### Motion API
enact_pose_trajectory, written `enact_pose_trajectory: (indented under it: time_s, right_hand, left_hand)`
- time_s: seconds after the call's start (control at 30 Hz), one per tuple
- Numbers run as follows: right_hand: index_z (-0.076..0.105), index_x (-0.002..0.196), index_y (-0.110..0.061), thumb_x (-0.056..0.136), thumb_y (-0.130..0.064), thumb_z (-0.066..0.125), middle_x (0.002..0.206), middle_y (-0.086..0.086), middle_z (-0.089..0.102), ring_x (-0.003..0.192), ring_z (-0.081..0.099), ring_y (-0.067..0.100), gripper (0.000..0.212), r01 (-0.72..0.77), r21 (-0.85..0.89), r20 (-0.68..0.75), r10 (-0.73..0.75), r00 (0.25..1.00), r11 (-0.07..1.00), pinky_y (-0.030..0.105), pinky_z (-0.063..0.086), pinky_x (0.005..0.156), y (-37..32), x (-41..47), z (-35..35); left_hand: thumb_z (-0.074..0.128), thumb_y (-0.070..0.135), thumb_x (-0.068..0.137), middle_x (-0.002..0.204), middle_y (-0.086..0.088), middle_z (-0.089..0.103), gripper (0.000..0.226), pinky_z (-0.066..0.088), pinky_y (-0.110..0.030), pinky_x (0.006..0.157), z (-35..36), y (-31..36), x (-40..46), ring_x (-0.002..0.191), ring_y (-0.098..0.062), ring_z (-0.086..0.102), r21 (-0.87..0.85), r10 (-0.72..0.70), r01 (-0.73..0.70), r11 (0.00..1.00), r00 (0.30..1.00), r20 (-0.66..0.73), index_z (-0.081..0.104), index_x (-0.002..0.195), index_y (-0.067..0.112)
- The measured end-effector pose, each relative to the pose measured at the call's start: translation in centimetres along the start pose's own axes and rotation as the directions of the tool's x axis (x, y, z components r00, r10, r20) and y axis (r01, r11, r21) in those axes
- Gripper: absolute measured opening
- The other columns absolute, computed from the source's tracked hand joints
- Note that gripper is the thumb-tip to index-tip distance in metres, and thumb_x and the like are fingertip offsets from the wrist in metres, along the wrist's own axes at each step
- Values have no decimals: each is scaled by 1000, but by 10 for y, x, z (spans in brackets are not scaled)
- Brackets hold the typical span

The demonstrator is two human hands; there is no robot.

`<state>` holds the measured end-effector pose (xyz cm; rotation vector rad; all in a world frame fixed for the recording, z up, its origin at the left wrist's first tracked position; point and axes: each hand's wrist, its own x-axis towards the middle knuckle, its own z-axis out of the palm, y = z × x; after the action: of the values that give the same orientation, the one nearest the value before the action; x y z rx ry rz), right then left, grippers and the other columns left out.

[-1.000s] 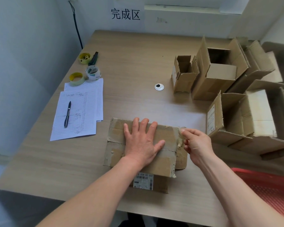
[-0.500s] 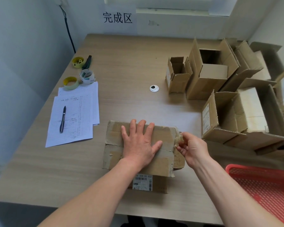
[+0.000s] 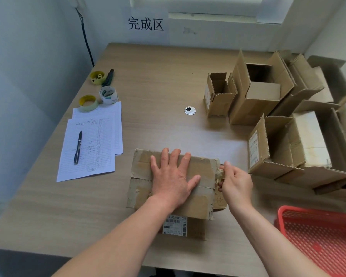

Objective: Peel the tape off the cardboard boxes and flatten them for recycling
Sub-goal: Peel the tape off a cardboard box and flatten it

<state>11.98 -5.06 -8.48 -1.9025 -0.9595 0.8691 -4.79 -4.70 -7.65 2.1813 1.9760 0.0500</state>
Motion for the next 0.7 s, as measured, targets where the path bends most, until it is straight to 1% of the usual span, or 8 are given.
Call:
enact_pose_trajectory:
  time_s: [0.1,0.17,0.23,0.4,0.5,0.57,0.63,0.7]
  right_hand:
    - [70,64,-16,76,-83,34,63,8,70,72,68,33,76,-94,0,1,94,996,996,53,56,78,-13,4,2]
    - [60,55,-6,70,-87,40,53,6,64,66,66,37,84,-108,-71,45,111,993,992,54,57,73,-21,11,4]
    - [50,49,-12,73,-81,51,47,3,57,64,64,36,73,-99,-159,67,111,992,982,52,57,69,-30,14,5]
    - [58,66,-1,88,-58,57,63,15,64,69,62,35,61,-19,-276,63,37,997,961,41,51,68,-34,18,7]
    - [53,67,0,87,-53,57,58,18,56,64,60,38,56,11,-225,55,1,999,974,44,53,66,-25,21,7]
    - [51,65,-5,80,-52,58,49,10,44,56,53,32,50,-37,-160,38,44,998,986,51,57,66,-13,26,7]
    - [56,62,-15,77,-45,61,50,-3,51,58,57,27,34,-110,-88,52,115,992,990,56,58,69,-12,27,6]
    - [65,86,-30,85,-25,63,70,1,66,70,68,30,5,-167,-18,87,168,982,986,55,59,74,-21,25,3]
  left_hand:
    - [32,71,92,158,1,13,70,-3,-65,116,0,-1,2,149,-31,-2,6,3,-3,1000,1000,2,14,150,36]
    - [32,71,92,158,1,13,70,-2,-65,116,-1,0,5,149,-31,-2,0,0,0,1000,1000,-1,15,151,36]
    - [33,71,92,158,1,13,71,-2,-65,116,-1,0,7,149,-31,-2,3,-3,3,1000,1000,1,15,151,36]
    - [32,71,92,158,2,14,71,-1,-65,116,0,0,9,149,-31,-1,7,-6,6,1000,1000,0,16,151,36]
    - [33,71,92,158,1,15,71,0,-65,116,0,-1,10,149,-31,0,2,-1,1,1000,1000,-12,17,151,35]
    - [34,71,92,157,1,15,71,-1,-65,116,0,-1,11,149,-31,0,-3,-1,1,1000,1000,-11,17,151,35]
    - [34,71,92,157,1,15,71,-1,-65,116,0,-1,11,149,-31,-1,-8,-1,1,1000,1000,-11,17,151,35]
    - [34,71,92,158,1,15,71,-1,-65,116,1,-1,11,149,-31,-1,-17,-1,1,1000,1000,-13,17,151,35]
